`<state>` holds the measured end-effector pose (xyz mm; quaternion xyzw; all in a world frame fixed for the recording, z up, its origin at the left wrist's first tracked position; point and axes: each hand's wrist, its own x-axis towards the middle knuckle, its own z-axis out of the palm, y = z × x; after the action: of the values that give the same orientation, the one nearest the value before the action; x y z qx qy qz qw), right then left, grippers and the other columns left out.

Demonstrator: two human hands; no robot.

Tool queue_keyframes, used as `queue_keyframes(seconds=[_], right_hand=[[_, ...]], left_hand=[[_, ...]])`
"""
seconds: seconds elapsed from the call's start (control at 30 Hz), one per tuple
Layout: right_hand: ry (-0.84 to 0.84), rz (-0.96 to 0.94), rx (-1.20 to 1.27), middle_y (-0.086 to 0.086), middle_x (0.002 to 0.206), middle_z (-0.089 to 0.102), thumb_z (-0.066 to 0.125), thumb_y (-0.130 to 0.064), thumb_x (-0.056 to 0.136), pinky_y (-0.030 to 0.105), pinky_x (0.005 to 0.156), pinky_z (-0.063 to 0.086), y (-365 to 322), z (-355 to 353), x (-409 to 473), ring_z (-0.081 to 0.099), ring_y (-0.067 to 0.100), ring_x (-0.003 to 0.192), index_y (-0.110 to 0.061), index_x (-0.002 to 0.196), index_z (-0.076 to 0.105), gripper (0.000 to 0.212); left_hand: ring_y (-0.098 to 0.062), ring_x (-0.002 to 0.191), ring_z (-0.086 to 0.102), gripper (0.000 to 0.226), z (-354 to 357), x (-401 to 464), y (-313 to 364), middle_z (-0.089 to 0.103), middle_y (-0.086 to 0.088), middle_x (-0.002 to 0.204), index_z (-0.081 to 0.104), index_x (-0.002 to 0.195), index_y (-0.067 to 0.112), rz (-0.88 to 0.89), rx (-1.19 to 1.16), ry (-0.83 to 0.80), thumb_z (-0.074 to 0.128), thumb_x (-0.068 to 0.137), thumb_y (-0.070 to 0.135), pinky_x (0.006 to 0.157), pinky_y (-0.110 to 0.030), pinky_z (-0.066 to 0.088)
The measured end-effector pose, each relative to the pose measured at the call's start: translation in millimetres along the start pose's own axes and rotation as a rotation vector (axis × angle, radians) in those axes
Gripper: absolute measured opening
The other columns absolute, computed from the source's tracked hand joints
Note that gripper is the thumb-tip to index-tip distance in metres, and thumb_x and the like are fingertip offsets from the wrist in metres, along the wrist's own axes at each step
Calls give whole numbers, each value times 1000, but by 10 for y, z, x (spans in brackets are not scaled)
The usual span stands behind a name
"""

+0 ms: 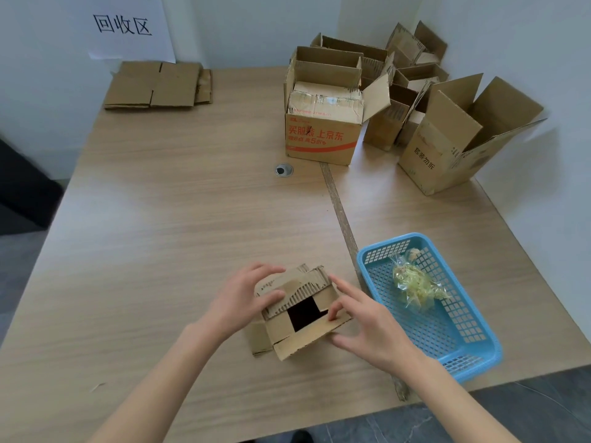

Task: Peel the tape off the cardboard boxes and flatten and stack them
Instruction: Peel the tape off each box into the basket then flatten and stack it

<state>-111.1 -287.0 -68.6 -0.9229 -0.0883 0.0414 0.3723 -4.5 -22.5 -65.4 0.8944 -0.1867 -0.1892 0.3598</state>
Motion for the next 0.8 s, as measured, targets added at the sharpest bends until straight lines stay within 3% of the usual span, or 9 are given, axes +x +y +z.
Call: queue_keyframes(seconds=[0.1,0.2,0.3,0.4,0.43,0.5,0.6,0.7,0.8], right_hand=[[49,99,130,-20,158,38,61,-70,87,22,109,39,-33,43,-16,40,-11,138,-32,82,66,39],[193,196,42,-9,137,63,72,-58,82,30,100,47,-134,97,88,57,-1,125,-25,75,61,35],[173,305,-87,-9,107,65,82,-52,72,41,84,52,-297,102,226,66,18,102,-31,99,44,51],[89,375,-197,-6,130,61,77,-50,77,44,86,53,-391,107,357,65,28,111,-35,140,31,79],[53,367,-252,-2,138,59,73,-48,80,44,88,52,-400,115,394,63,32,115,-35,152,22,89],[13,338,-303,6,130,63,63,-46,84,46,89,52,-441,88,435,62,38,109,-37,160,9,94],[25,322,-159,5,87,68,45,-44,84,44,80,51,-439,-45,420,63,31,82,-48,158,8,83],[147,365,129,-8,54,47,34,-28,92,37,67,52,-333,-205,434,48,13,54,-57,151,26,66],[171,417,384,8,82,65,34,-11,100,35,75,64,-355,-254,465,58,15,73,-48,135,55,55]], left_hand=[[-10,94,64,18,138,-93,126,65,16,108,72,113,34,70,145,185,69,96,37,81,-35,52],[-16,102,66,31,220,-158,230,66,14,116,73,118,30,28,160,226,68,93,48,82,-36,52],[-13,125,53,79,236,-227,290,45,16,146,54,142,44,-111,232,68,67,72,80,95,-37,50],[-25,135,47,90,315,-282,336,29,5,158,31,151,55,-242,302,20,69,72,77,100,-41,50],[-27,132,50,88,359,-290,351,34,1,155,29,151,57,-270,263,40,71,75,69,99,-39,50],[-26,123,57,81,391,-279,373,49,3,138,35,148,58,-292,92,75,71,76,52,97,-35,49],[-21,118,60,79,248,-236,307,60,3,130,42,140,63,-297,-340,93,64,68,41,101,-39,51],[-5,94,61,70,94,-242,211,61,2,128,38,141,66,-323,-651,144,52,78,38,85,-32,55],[-13,111,58,60,66,-247,189,59,6,138,52,138,52,-357,-721,196,40,84,31,93,-36,54]])
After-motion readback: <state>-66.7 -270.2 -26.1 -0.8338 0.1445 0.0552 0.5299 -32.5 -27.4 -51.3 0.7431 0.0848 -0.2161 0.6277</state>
